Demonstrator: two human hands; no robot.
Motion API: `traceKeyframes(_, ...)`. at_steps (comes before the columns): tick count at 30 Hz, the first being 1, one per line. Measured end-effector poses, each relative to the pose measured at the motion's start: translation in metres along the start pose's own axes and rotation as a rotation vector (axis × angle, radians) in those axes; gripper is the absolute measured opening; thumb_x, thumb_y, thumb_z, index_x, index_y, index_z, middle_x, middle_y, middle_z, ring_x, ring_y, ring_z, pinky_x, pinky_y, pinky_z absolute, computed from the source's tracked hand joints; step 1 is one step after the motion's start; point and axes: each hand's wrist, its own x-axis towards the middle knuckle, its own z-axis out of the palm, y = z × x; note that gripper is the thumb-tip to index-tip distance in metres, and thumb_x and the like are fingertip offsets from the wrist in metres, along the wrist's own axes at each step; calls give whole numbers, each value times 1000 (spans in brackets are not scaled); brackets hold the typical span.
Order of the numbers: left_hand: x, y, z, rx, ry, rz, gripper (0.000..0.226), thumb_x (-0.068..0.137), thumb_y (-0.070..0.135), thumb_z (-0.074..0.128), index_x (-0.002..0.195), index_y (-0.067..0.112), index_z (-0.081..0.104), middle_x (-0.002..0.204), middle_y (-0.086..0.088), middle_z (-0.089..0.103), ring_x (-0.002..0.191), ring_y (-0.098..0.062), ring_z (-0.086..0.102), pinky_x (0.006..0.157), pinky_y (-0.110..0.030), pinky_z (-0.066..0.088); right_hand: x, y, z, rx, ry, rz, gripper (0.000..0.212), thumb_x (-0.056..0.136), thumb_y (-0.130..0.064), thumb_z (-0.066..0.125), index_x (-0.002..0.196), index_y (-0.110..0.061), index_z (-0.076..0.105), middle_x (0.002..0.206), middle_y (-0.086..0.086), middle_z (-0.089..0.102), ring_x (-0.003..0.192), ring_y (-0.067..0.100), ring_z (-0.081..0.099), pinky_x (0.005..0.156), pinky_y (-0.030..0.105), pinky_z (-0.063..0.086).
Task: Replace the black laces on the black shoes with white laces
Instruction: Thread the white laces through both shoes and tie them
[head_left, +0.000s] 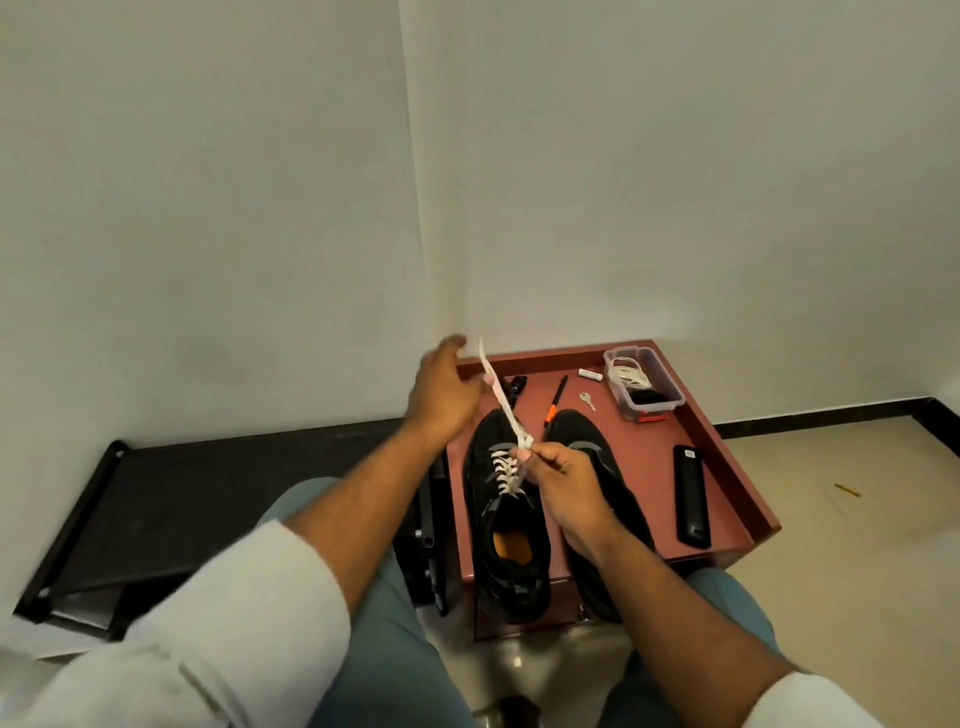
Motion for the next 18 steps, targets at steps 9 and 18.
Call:
traceKeyframes(9, -69, -75, 55, -283, -231, 98, 72, 87, 0, 67, 144, 32, 38, 93, 2, 70, 84, -2, 68, 75, -15, 52, 7, 1, 1, 64, 18, 10, 20, 83, 8, 66, 97, -4, 57, 66, 0, 69, 63, 17, 67, 60, 25, 55)
traceKeyframes(18, -57, -91, 53, -116, -138, 270, 33, 90, 7, 65, 119, 22, 68, 103, 6, 72, 95, -2, 67, 89, -25, 55, 15, 11, -9, 6, 82, -46, 13, 83, 4, 67, 95, 1, 72, 85, 13, 74, 79, 22, 71, 73, 29, 58)
